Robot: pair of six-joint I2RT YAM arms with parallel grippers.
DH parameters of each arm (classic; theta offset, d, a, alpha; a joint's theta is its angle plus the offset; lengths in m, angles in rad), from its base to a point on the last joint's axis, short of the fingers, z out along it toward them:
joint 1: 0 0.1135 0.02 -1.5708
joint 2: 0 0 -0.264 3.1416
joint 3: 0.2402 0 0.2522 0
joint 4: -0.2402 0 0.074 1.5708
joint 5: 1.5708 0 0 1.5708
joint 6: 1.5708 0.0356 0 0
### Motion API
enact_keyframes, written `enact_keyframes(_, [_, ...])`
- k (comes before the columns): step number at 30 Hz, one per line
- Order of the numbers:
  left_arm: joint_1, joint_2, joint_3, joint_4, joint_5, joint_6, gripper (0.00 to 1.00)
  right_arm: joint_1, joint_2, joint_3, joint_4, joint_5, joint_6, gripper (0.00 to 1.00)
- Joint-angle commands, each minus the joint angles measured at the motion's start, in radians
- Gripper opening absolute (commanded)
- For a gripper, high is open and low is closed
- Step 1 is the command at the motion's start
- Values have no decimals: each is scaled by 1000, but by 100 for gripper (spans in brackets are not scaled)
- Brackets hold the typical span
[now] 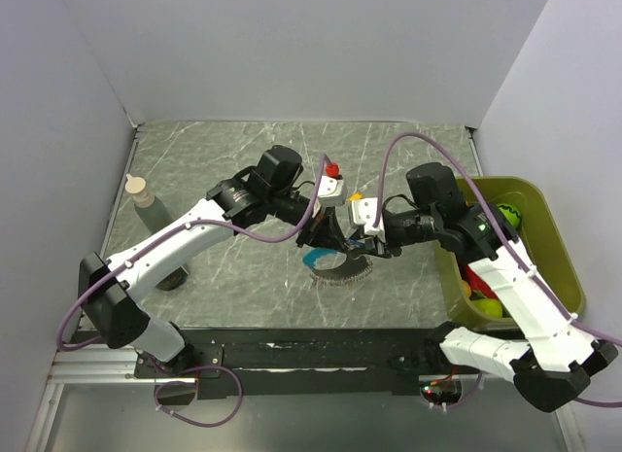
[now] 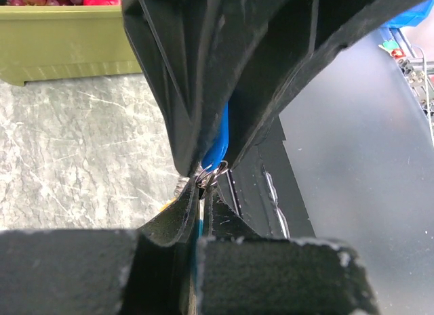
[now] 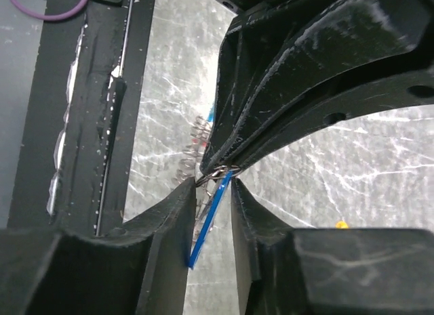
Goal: Remove the keys from the keyring
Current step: Remove the key from the keyring.
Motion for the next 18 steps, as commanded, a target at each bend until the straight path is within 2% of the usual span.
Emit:
enact_keyframes(1, [-9,-50,10,33,49,5,1,-20,0,89,-43,-15,-54,36])
enact_keyframes(6, [-9,-47,12,32,55,5,1,-23,17,107,-67,-24,-70,37])
enact_keyframes(18, [-9,-46,14,32,55,3,1,-21,30,37,12,8,-46,31])
